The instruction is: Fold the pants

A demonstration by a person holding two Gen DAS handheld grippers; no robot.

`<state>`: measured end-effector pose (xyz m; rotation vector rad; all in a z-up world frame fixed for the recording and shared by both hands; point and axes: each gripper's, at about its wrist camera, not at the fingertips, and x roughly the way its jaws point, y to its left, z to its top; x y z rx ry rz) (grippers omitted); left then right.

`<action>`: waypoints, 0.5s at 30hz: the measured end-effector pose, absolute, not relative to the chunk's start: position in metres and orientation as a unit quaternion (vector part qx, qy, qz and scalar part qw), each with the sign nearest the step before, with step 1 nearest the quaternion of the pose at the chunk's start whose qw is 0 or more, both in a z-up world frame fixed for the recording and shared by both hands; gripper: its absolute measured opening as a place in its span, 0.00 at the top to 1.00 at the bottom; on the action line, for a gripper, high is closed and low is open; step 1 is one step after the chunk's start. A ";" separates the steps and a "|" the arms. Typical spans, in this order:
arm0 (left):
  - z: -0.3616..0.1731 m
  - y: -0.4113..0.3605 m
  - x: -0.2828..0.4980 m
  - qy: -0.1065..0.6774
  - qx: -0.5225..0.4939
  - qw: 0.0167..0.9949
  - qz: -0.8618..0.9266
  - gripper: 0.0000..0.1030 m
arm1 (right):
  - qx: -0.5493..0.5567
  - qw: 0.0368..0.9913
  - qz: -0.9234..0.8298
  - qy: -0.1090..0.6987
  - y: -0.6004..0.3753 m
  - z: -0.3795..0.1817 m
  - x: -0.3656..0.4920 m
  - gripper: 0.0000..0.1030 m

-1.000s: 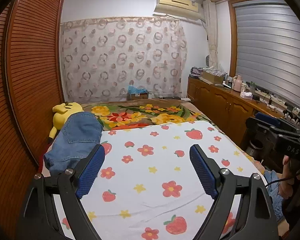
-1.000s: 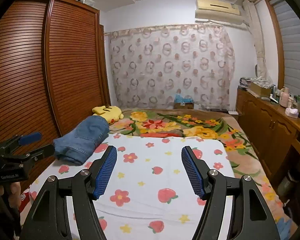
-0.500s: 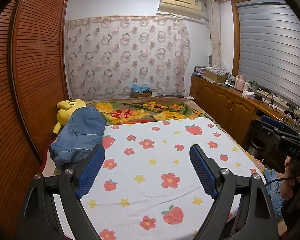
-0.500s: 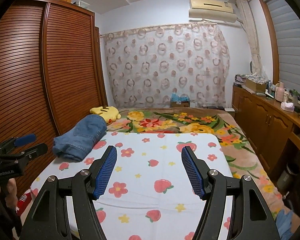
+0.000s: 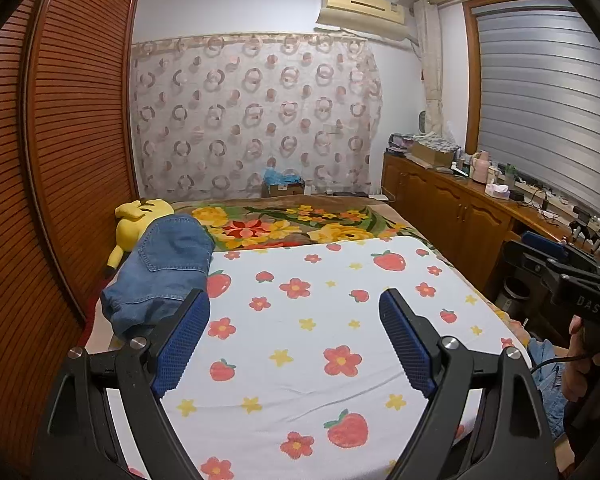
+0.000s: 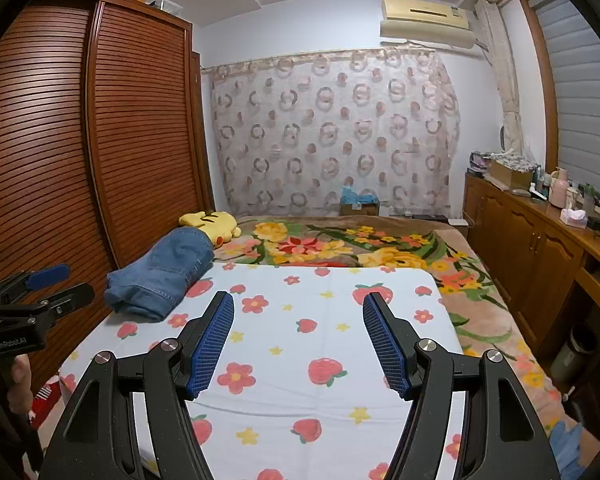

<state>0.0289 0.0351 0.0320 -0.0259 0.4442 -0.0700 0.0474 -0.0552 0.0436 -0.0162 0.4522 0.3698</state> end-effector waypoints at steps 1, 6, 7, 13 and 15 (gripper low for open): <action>0.032 0.035 0.029 0.221 -0.013 0.975 -0.034 0.16 | -0.009 0.958 0.183 0.223 -0.055 0.043 0.047 0.33; 0.032 0.035 0.028 0.221 -0.012 0.975 -0.033 0.16 | -0.011 0.957 0.184 0.223 -0.056 0.041 0.047 0.33; 0.032 0.035 0.029 0.220 -0.013 0.975 -0.033 0.16 | -0.011 0.957 0.184 0.223 -0.056 0.040 0.047 0.33; 0.034 0.038 0.027 0.220 -0.015 0.975 -0.033 0.16 | -0.014 0.956 0.187 0.224 -0.059 0.040 0.046 0.33; 0.034 0.039 0.028 0.220 -0.016 0.975 -0.030 0.16 | -0.014 0.956 0.187 0.224 -0.059 0.040 0.046 0.33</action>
